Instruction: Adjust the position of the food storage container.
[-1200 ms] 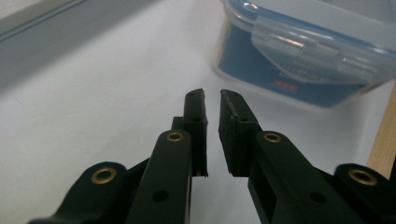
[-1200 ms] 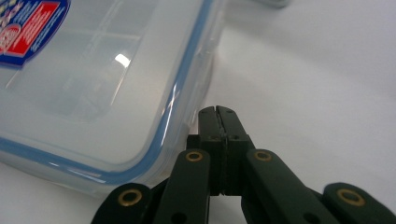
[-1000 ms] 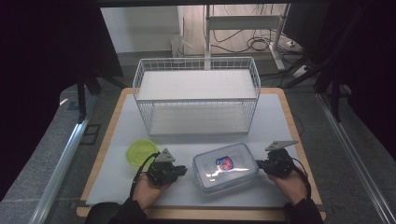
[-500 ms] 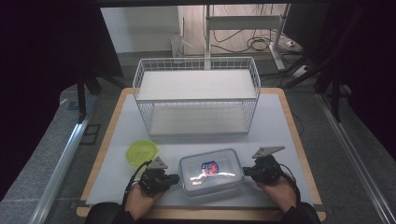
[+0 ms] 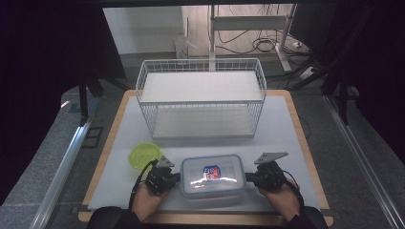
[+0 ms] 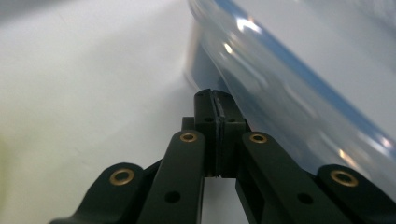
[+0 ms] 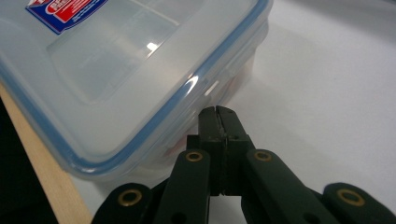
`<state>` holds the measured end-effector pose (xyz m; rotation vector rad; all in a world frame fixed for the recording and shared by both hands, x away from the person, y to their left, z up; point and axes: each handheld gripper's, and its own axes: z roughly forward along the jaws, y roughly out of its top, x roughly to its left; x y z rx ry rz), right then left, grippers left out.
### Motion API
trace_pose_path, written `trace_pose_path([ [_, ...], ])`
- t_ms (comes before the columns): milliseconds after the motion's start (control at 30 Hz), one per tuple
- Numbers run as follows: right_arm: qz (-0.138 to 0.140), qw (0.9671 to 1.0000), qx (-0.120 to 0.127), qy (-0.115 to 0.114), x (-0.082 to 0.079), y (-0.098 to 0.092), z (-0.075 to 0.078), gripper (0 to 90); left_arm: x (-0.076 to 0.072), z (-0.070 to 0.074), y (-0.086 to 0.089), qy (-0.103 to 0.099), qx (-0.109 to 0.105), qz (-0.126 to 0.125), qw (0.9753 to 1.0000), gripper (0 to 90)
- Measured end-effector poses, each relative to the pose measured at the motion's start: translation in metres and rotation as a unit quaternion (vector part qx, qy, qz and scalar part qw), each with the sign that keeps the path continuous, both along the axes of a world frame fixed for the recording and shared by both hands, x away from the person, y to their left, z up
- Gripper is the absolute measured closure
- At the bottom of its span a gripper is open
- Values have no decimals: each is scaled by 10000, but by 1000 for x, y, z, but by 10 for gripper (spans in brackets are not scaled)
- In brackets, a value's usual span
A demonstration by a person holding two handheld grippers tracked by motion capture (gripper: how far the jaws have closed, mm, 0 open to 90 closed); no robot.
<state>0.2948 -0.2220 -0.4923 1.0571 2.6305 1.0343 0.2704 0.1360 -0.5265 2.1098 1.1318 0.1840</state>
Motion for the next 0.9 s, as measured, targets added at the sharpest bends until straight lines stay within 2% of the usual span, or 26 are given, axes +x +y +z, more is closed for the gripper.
trace_pose_path([
  [100,-56,10000,34,-18,2,1,-1,900,10,0,1,26,-46,85,10000,900],
  [267,-117,9999,45,-49,5,4,-1,900,17,2,0,-25,27,145,9999,900],
  [400,-132,9999,31,-40,5,4,-1,900,20,2,2,-14,-26,136,9999,890],
  [500,-74,9999,67,-19,7,2,0,900,16,4,6,-156,79,110,9998,806],
  [533,-74,9999,108,-57,7,1,0,900,16,4,6,-156,79,110,9998,785],
  [633,-91,9994,81,-336,8,-7,4,838,3,11,15,-504,282,117,9983,702],
  [667,-91,9994,81,-336,8,-7,4,838,3,11,15,-504,282,117,9983,674],
  [700,-147,9989,117,-436,9,-13,6,774,-3,13,22,-657,425,167,9968,639],
  [733,-180,9986,106,-481,9,-15,6,745,-5,13,25,-725,452,151,9962,604],
  [900,-206,9989,98,-413,12,-23,2,573,-12,12,34,-850,354,21,9957,412],
])
